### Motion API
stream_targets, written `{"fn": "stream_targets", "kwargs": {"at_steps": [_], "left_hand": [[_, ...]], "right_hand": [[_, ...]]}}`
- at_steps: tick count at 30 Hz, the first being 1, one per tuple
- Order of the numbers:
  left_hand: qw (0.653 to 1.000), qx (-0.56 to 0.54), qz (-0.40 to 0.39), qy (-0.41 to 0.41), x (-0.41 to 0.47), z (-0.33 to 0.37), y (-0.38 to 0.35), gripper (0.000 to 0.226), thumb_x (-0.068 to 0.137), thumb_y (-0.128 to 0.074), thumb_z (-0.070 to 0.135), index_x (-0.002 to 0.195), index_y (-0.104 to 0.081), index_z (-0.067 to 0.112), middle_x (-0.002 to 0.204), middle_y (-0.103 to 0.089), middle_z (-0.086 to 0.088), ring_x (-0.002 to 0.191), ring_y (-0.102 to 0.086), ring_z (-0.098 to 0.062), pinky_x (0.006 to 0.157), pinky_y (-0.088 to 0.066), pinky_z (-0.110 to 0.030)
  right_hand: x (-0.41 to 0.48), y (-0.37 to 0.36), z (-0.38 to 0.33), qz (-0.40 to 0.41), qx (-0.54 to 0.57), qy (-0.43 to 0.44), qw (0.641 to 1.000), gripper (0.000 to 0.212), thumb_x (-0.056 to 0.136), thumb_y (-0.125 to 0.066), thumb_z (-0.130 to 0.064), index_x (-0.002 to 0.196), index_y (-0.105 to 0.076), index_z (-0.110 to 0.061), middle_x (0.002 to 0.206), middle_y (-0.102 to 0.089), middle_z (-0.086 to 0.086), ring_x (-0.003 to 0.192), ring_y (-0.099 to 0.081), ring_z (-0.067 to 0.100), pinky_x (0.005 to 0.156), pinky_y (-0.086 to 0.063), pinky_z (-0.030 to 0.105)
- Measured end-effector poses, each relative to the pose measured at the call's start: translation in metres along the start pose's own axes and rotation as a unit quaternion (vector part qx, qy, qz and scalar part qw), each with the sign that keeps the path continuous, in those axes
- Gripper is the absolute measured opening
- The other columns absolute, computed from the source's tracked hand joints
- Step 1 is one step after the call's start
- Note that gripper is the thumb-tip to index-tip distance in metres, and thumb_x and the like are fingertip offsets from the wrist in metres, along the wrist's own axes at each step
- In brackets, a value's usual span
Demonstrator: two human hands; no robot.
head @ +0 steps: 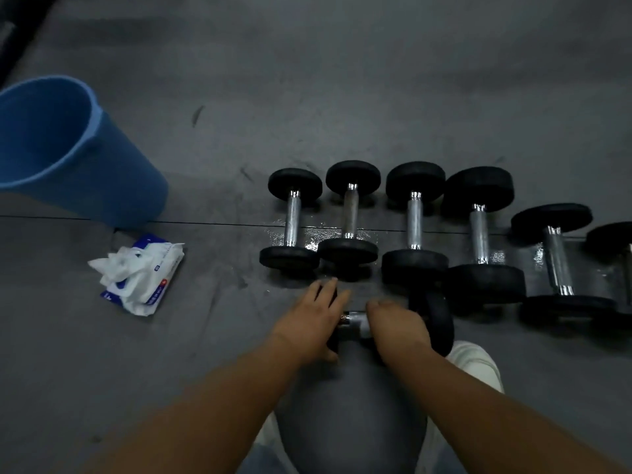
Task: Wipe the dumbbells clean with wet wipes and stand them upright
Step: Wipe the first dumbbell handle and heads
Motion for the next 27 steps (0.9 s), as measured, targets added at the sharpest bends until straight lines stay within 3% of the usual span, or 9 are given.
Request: {"fn": "stream_targets", "kwargs": {"at_steps": [4, 7, 10, 12, 15, 18, 21, 24, 27], "left_hand": [[0.991, -0.083, 0.040, 0.096, -0.022, 0.011, -0.010, 0.120, 0.077, -0.081, 0.028, 0.156, 0.009, 0.015, 0.164, 0.014, -0.008, 0.152, 0.001, -0.026, 0.122, -0.010, -0.035], [0.962, -0.175, 0.112, 0.177, -0.039, 0.033, -0.025, 0.104, 0.086, -0.070, 0.017, 0.157, 0.005, 0.015, 0.165, 0.011, -0.004, 0.151, -0.012, -0.024, 0.118, -0.019, -0.032], [0.946, -0.210, 0.162, 0.186, -0.049, 0.041, -0.043, 0.093, 0.084, -0.068, 0.006, 0.157, -0.011, 0.011, 0.165, 0.000, -0.004, 0.146, -0.030, -0.027, 0.112, -0.034, -0.037], [0.950, -0.209, 0.167, 0.160, -0.054, 0.039, -0.047, 0.093, 0.083, -0.064, 0.001, 0.157, -0.008, 0.010, 0.163, 0.005, -0.003, 0.148, -0.027, -0.027, 0.113, -0.037, -0.039], [0.960, -0.181, 0.155, 0.147, -0.055, 0.034, -0.047, 0.090, 0.092, -0.052, 0.005, 0.156, 0.011, 0.017, 0.163, 0.017, 0.000, 0.152, -0.013, -0.019, 0.116, -0.028, -0.033], [0.951, -0.198, 0.183, 0.153, -0.051, 0.032, -0.044, 0.087, 0.091, -0.056, 0.006, 0.157, -0.001, 0.016, 0.165, 0.004, -0.001, 0.148, -0.026, -0.020, 0.110, -0.038, -0.037], [0.954, -0.191, 0.168, 0.159, -0.045, 0.027, -0.040, 0.086, 0.094, -0.052, 0.009, 0.157, 0.006, 0.019, 0.165, 0.011, 0.001, 0.148, -0.023, -0.015, 0.110, -0.033, -0.034], [0.957, -0.181, 0.162, 0.160, -0.044, 0.023, -0.032, 0.086, 0.094, -0.050, 0.011, 0.157, 0.007, 0.021, 0.165, 0.014, 0.004, 0.143, -0.032, -0.015, 0.106, -0.035, -0.033], [0.960, -0.170, 0.148, 0.168, -0.045, 0.024, -0.031, 0.082, 0.096, -0.048, 0.011, 0.157, 0.007, 0.020, 0.164, 0.016, 0.005, 0.126, -0.049, -0.017, 0.100, -0.040, -0.033]], "right_hand": [[-0.021, -0.016, -0.001, 0.080, 0.157, 0.010, 0.984, 0.022, 0.093, -0.048, -0.022, 0.115, -0.053, -0.020, 0.112, -0.058, -0.002, 0.106, -0.056, 0.019, 0.081, -0.047, 0.034], [-0.035, -0.026, -0.003, 0.113, 0.256, 0.028, 0.960, 0.026, 0.091, -0.045, -0.014, 0.114, -0.054, -0.023, 0.112, -0.058, -0.006, 0.104, -0.056, 0.015, 0.081, -0.048, 0.036], [-0.040, -0.030, -0.016, 0.094, 0.288, 0.084, 0.949, 0.048, 0.089, -0.035, -0.023, 0.136, -0.041, -0.025, 0.121, -0.055, -0.008, 0.111, -0.054, 0.012, 0.088, -0.048, 0.037], [-0.040, -0.035, -0.024, 0.076, 0.271, 0.111, 0.953, 0.059, 0.087, -0.031, -0.030, 0.146, -0.029, -0.023, 0.130, -0.050, -0.004, 0.120, -0.049, 0.014, 0.091, -0.048, 0.038], [-0.038, -0.052, -0.034, 0.045, 0.163, 0.129, 0.977, 0.070, 0.088, -0.040, -0.012, 0.153, -0.014, -0.010, 0.156, -0.024, 0.009, 0.145, -0.022, 0.020, 0.103, -0.043, 0.037], [-0.030, -0.056, -0.035, 0.049, 0.113, 0.115, 0.986, 0.063, 0.093, -0.031, -0.017, 0.153, -0.015, -0.005, 0.159, -0.018, 0.013, 0.147, -0.016, 0.023, 0.105, -0.042, 0.041], [-0.006, -0.044, -0.034, 0.013, 0.084, 0.064, 0.994, 0.050, 0.099, -0.035, -0.018, 0.148, -0.027, -0.010, 0.152, -0.032, 0.011, 0.139, -0.034, 0.021, 0.103, -0.042, 0.036], [-0.011, -0.039, -0.039, 0.075, 0.119, 0.028, 0.990, 0.036, 0.098, -0.040, -0.018, 0.134, -0.042, -0.020, 0.133, -0.050, 0.005, 0.124, -0.051, 0.020, 0.090, -0.048, 0.035], [-0.051, -0.058, -0.048, 0.100, 0.157, 0.022, 0.982, 0.061, 0.091, -0.046, -0.005, 0.149, -0.032, -0.017, 0.154, -0.032, 0.003, 0.146, -0.017, 0.016, 0.096, -0.048, 0.035]]}}
Point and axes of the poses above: each hand's wrist, its own x-axis towards the middle knuckle, its own y-axis out of the back of the hand, z = x × y, the point moved 4 cm from there along x, towards the middle knuckle
